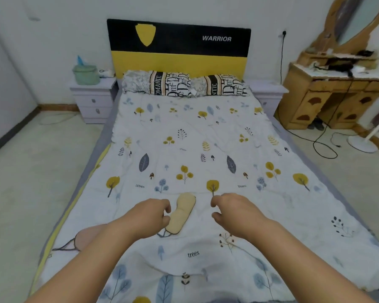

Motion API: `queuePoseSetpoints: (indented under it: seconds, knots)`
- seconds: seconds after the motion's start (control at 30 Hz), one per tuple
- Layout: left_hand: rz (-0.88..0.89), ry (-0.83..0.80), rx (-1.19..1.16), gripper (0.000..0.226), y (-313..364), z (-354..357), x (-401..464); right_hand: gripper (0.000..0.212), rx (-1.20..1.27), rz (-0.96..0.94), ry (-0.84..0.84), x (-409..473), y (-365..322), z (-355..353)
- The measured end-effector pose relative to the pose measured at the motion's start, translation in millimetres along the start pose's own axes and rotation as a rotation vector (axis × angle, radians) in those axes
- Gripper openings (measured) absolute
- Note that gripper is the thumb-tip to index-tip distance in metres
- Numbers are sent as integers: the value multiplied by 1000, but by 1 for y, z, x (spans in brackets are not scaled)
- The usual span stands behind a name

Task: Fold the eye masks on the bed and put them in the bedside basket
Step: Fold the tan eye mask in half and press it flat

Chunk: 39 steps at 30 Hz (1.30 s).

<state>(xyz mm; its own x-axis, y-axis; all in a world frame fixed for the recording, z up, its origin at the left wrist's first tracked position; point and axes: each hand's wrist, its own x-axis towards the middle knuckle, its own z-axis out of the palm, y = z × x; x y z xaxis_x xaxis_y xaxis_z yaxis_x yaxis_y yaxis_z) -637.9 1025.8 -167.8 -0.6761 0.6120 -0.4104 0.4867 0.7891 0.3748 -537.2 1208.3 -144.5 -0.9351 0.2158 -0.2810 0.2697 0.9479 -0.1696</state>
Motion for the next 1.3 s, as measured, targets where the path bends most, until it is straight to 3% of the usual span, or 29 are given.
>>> queuePoseSetpoints:
  seconds: [0.4,1.3]
  knots:
    - [-196,-25,-78,32,-5,55,71,26,-22,-127,-90,92,42,51]
    - [-516,11,-161,34,-91,234,251,25,105,-13,-69,266,81,264]
